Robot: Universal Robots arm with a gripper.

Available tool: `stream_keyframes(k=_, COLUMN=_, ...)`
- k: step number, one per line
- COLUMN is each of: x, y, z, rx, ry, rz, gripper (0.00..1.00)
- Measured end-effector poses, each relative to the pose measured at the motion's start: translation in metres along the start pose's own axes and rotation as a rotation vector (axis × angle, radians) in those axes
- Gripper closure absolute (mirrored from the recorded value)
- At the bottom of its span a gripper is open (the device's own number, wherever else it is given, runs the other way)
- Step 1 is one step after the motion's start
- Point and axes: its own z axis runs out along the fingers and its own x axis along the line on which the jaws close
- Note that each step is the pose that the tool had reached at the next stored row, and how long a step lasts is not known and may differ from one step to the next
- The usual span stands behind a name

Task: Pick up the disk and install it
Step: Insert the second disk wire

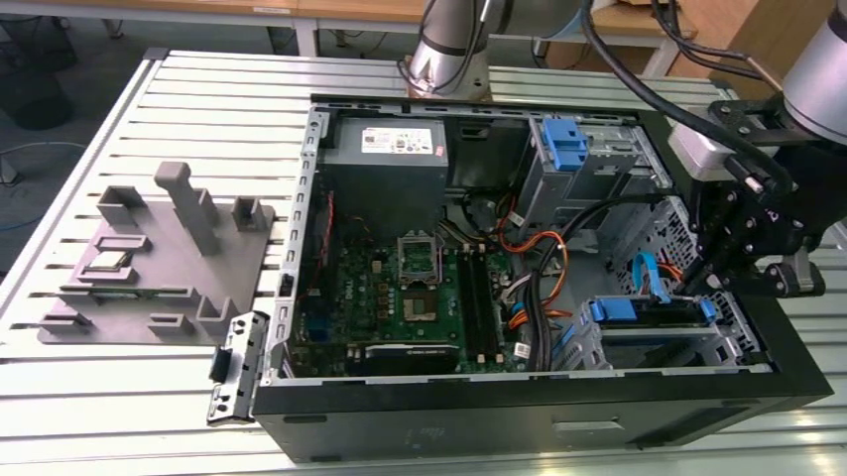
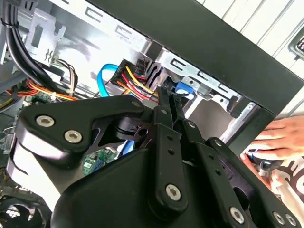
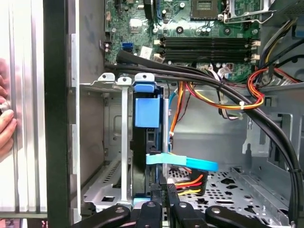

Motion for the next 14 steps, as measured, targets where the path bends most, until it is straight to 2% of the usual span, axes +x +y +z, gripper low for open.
stream_keyframes(k=10, x=0.0073, y=0.0084, z=-0.0002, rx=0.0333, ry=-0.0006, rz=-0.008, gripper=0.84)
stream_keyframes(k=14, x=0.0077, y=0.0095, z=0.0008, rx=0.0513, ry=-0.0018, rz=-0.021, gripper=0.84)
